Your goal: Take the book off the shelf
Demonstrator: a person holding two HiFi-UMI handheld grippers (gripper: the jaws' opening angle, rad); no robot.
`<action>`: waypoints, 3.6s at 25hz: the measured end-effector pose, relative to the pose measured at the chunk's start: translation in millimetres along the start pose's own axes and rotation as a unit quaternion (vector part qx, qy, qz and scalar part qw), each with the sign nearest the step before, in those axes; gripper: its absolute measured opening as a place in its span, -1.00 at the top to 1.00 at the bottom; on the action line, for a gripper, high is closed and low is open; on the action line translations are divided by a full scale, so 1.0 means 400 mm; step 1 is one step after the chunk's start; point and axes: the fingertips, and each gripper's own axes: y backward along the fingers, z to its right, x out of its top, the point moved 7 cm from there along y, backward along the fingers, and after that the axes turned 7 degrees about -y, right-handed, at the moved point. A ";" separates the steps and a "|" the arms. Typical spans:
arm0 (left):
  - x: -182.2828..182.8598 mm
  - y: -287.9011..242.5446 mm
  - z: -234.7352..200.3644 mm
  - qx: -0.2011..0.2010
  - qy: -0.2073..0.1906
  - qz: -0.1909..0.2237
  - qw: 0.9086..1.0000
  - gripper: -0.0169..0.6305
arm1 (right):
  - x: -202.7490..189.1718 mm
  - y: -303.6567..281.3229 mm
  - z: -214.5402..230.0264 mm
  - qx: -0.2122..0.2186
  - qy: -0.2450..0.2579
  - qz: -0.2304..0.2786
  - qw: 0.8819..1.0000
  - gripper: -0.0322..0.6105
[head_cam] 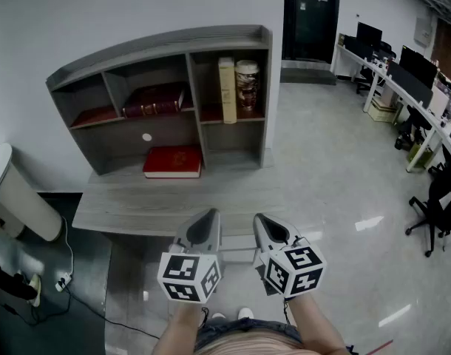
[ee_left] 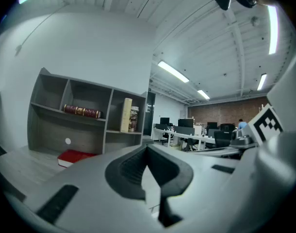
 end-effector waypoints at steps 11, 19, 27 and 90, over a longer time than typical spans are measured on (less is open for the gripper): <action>-0.027 -0.020 0.013 -0.004 0.011 -0.018 1.000 0.91 | 0.014 0.006 0.015 -0.004 0.022 0.002 1.000 0.88; -0.014 -0.050 0.014 0.016 -0.004 -0.028 0.999 0.91 | 0.034 0.005 0.028 -0.008 0.042 0.006 0.999 0.88; 0.013 -0.080 0.001 0.032 -0.007 -0.026 0.999 0.91 | 0.068 0.007 0.055 -0.010 0.045 0.028 0.999 0.88; 0.232 -0.804 -0.265 0.081 -0.027 -0.014 0.996 0.28 | 0.251 -0.496 0.432 -0.032 0.047 -0.032 0.998 0.88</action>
